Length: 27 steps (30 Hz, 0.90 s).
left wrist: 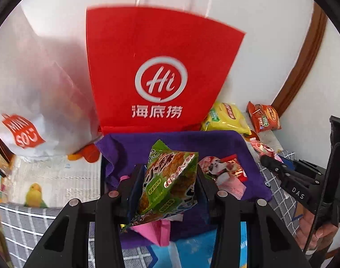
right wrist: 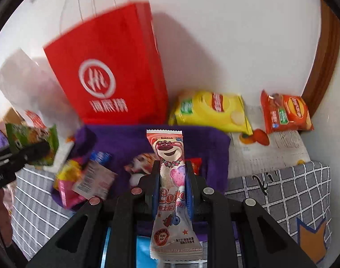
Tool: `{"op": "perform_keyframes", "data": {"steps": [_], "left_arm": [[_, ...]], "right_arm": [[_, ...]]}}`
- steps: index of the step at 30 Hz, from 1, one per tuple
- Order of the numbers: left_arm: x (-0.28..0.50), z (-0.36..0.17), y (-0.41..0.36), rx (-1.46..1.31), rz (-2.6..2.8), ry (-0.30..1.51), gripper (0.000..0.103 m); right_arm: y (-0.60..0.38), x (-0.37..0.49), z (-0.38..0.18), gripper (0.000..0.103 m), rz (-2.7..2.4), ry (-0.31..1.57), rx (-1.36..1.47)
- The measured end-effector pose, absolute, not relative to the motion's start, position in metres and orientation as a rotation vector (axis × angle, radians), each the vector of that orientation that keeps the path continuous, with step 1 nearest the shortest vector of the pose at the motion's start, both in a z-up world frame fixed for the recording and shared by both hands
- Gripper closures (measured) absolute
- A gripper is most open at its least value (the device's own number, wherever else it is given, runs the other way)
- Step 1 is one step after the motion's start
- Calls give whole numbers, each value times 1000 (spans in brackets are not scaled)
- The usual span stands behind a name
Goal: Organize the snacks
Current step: 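Carry both snacks to the purple towel and release the green bag from the left gripper, then lower the Lotso strawberry bar onto the purple towel and open the right gripper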
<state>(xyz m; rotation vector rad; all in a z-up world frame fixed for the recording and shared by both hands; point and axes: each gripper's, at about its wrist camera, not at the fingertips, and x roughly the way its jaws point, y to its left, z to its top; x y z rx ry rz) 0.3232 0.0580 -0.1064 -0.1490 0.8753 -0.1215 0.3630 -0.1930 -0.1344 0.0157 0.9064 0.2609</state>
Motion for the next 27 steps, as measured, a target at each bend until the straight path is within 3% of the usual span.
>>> {"op": "perform_keyframes", "data": {"steps": [27], "left_arm": [[334,-130,60,-176,-161,951,64]], "right_arm": [[-177,386,-187,80,231,1034,-46]]}}
